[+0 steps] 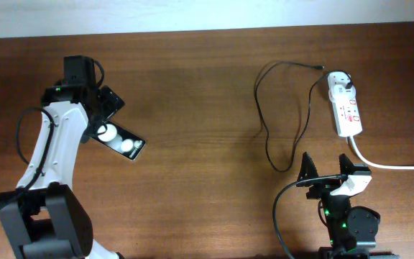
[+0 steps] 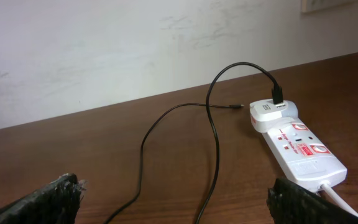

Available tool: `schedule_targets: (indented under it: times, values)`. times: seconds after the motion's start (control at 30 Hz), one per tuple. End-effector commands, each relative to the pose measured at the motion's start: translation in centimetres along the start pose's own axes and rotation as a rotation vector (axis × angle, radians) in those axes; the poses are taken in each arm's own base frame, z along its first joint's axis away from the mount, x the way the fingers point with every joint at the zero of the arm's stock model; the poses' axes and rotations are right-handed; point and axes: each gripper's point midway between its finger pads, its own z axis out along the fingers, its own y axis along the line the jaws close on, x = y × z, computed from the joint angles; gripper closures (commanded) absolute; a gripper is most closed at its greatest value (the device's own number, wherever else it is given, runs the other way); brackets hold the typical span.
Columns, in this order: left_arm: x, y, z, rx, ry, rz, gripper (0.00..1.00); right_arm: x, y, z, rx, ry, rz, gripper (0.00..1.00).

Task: Plug charger to phone and switch on socket
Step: 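Move the left gripper over the black phone and lower toward it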

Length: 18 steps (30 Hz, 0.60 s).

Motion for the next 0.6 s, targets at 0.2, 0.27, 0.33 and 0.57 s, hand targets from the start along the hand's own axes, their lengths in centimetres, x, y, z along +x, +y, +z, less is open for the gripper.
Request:
schedule_targets:
  times: [0.2,0.27,0.33,0.57]
  values:
    - [0.7,0.8,0.9,-0.039,0.027,-0.133,0.01,0.1,-0.2,0.0,0.011,0.000,0.007,0.01]
    - [0.7,0.8,0.9,-0.037,0.026,-0.130,0.00,0.1,-0.2,0.0,0.011,0.000,0.007,0.01]
    - [0.0,0.5,0.4,-0.026,0.014,-0.135,0.00,0.1,-0.2,0.0,0.011,0.000,0.007,0.01]
    - [-4.2,-1.9,-3.1,-0.033,0.029,-0.102,0.00,0.1,-0.2,0.0,0.011,0.000,0.007,0.01]
